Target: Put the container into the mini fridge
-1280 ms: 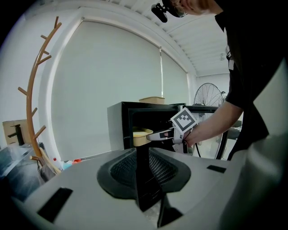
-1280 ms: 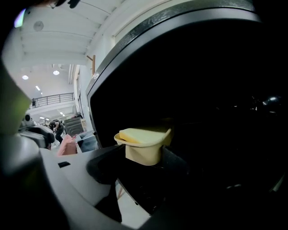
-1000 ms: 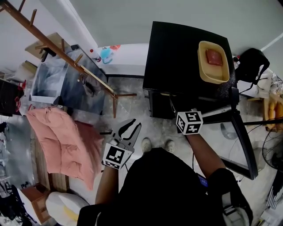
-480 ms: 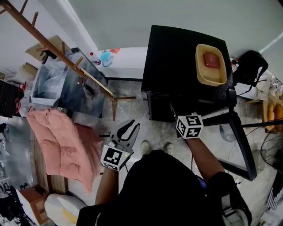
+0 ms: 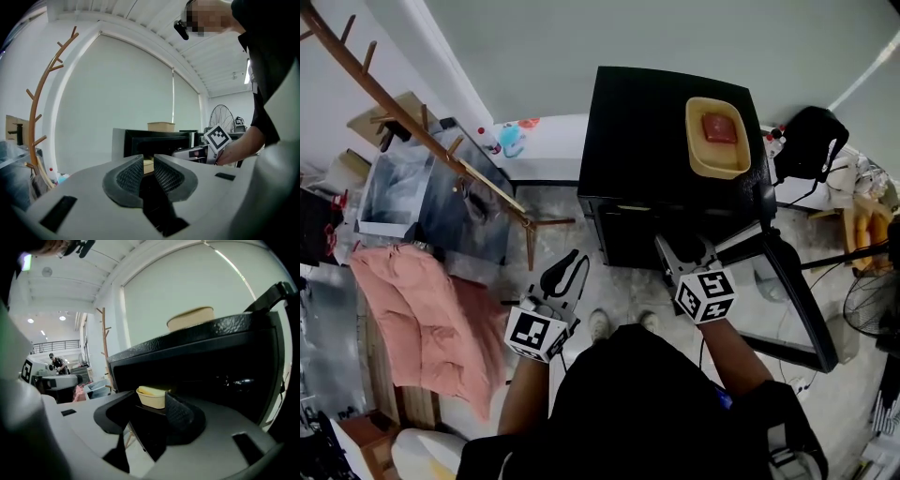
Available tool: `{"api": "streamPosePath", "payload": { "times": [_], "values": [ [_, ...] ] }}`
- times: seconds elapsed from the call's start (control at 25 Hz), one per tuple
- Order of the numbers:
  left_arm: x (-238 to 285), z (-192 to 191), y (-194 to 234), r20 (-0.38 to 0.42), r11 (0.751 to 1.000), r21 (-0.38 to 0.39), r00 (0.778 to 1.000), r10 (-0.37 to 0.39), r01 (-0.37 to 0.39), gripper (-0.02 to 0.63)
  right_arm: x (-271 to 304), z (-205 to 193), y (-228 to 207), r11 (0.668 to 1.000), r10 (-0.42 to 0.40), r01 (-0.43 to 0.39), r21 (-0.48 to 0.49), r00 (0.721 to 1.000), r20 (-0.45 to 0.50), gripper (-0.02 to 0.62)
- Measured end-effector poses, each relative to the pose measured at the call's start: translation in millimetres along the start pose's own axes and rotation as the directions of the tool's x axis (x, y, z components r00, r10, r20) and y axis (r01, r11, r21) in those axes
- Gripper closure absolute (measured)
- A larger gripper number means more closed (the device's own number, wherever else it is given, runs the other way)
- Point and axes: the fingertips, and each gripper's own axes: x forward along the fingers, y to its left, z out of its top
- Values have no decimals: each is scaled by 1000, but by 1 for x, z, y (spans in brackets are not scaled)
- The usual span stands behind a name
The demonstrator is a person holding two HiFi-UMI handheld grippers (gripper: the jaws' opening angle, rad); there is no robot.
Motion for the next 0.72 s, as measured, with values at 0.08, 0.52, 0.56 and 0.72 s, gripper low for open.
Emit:
{"api": "streamPosePath", "payload": {
  "times": [0.08, 0.52, 0.56, 0.72],
  "values": [
    [2, 6, -4, 13, 1000, -5, 1000, -5, 5, 526, -13, 8, 1, 1000, 1, -1, 11, 1000, 27, 388],
    [11, 52, -12, 120, 999, -13, 992, -38, 40, 526, -74, 54, -5, 995, -34, 18, 99, 986, 165, 413],
    [13, 55, -12, 122, 999, -12, 992, -41, 43, 526, -78, 58, -7, 995, -40, 24, 96, 984, 175, 414],
    [22, 64, -18, 121, 998, 0, 991, -58, 59, 529, -91, 72, -13, 996, -68, 53, 76, 975, 211, 417]
  ]
}}
